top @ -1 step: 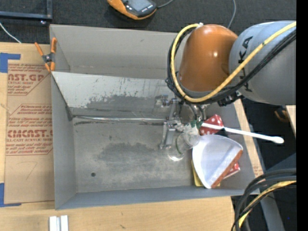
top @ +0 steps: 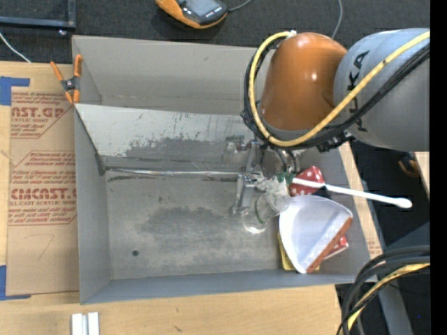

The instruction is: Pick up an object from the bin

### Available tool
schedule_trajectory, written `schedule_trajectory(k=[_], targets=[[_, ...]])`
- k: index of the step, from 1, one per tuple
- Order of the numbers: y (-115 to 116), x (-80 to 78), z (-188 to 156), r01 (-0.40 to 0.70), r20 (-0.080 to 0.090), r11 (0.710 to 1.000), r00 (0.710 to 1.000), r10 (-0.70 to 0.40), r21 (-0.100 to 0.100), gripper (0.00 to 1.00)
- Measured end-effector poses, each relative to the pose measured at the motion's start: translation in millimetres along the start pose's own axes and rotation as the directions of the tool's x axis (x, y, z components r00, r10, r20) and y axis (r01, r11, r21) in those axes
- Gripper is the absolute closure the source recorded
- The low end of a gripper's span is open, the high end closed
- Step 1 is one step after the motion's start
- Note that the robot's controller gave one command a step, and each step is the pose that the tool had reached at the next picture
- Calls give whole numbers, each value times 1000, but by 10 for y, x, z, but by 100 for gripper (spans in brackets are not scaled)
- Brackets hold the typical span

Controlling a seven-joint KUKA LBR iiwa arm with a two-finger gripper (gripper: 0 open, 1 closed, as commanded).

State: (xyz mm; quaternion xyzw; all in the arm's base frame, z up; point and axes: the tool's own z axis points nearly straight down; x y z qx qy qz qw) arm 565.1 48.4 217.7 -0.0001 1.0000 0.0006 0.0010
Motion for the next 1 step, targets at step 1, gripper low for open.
schedule_trajectory(k=[1], targets=[[-776, 506, 745, 79, -13, 997, 997, -79, -1, 0]])
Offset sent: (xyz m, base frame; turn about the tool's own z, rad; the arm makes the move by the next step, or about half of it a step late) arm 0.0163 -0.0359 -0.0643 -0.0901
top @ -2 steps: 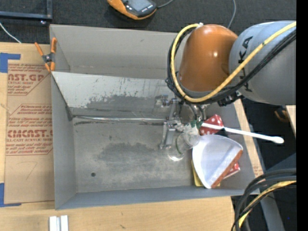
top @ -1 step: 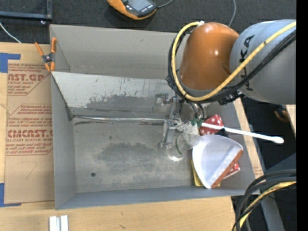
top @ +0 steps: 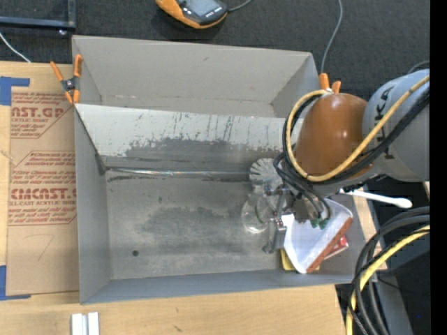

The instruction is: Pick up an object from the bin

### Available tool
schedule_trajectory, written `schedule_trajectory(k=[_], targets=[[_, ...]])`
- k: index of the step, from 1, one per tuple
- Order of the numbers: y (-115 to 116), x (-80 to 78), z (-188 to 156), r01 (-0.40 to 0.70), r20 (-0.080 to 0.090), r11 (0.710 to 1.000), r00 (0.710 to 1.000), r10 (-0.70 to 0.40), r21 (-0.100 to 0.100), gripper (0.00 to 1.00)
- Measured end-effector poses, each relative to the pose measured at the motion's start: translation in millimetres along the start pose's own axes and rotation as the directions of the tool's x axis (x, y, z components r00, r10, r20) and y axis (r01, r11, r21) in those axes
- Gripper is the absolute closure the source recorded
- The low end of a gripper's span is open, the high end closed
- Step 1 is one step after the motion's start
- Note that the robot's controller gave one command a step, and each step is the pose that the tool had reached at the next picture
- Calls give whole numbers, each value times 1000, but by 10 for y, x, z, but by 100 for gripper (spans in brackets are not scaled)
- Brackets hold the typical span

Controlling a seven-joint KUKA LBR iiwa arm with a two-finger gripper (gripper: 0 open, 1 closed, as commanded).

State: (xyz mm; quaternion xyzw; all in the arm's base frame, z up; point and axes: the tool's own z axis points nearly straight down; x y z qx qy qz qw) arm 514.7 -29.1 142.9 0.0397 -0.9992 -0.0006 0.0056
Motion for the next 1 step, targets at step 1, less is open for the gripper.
schedule_trajectory(k=[1], targets=[[373, -703, -110, 12, 16, 1000, 1000, -12, 0, 100]])
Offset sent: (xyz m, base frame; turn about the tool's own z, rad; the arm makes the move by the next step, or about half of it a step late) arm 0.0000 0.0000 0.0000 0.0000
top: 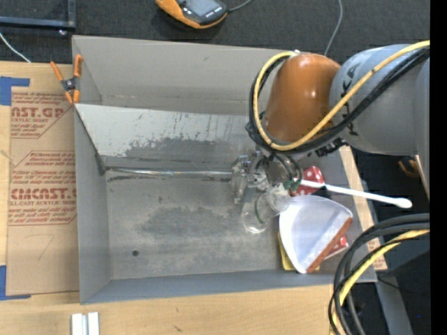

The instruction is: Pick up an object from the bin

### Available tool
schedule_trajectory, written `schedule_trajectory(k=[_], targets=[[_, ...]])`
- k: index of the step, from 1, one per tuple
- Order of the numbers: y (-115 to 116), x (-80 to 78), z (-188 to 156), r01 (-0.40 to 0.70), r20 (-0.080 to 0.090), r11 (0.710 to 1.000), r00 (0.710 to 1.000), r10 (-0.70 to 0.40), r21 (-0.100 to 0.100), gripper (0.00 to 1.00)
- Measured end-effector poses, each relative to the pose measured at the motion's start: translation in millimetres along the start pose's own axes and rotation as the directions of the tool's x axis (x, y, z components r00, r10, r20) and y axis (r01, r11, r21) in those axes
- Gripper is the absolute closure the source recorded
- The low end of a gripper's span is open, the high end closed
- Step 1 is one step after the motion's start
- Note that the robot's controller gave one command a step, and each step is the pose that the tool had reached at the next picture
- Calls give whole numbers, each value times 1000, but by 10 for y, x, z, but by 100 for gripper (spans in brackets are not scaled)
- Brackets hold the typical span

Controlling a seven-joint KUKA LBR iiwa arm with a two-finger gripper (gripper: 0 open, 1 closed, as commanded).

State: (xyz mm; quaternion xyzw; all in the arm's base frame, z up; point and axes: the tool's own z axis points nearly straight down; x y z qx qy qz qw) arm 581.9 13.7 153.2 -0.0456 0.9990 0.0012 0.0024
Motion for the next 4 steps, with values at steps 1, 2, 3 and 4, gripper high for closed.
schedule_trajectory(k=[1, 2, 3, 4], targets=[[-1, 0, 0, 0, 0, 1000, 1000, 0, 0, 100], [-305, 850, 594, 97, -4, 995, 995, -97, -1, 100], [-260, 827, 594, 90, -17, 996, 996, -90, -3, 100], [-341, 507, 228, 114, -2, 993, 993, -114, -1, 100]])
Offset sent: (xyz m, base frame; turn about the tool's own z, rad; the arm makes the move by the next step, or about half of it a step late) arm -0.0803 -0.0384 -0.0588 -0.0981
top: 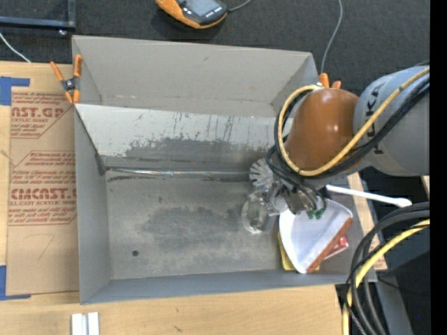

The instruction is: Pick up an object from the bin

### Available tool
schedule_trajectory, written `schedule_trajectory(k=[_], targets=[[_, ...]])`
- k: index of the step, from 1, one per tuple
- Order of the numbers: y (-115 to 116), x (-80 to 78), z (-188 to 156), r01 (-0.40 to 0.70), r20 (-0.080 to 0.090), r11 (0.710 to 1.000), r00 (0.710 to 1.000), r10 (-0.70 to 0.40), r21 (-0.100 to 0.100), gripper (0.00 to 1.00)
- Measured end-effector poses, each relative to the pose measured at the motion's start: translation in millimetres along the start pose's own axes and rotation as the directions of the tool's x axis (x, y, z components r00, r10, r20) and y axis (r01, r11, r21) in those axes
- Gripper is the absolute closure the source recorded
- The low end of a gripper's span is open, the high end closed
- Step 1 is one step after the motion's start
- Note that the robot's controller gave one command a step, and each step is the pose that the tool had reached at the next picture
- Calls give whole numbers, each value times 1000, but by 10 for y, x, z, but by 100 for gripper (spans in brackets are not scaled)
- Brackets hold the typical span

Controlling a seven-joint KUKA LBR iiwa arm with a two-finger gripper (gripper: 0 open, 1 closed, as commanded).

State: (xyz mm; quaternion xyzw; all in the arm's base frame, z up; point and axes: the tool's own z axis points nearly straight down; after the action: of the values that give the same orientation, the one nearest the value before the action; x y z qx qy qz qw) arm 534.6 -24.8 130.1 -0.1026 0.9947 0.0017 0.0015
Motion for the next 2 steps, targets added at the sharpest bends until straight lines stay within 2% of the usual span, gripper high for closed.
schedule_trajectory(k=[1, 2], targets=[[1, 0, 0, 0, 0, 1000, 1000, 0, 0, 100], [418, 174, 634, 35, -3, 999, 999, -35, -3, 100]])
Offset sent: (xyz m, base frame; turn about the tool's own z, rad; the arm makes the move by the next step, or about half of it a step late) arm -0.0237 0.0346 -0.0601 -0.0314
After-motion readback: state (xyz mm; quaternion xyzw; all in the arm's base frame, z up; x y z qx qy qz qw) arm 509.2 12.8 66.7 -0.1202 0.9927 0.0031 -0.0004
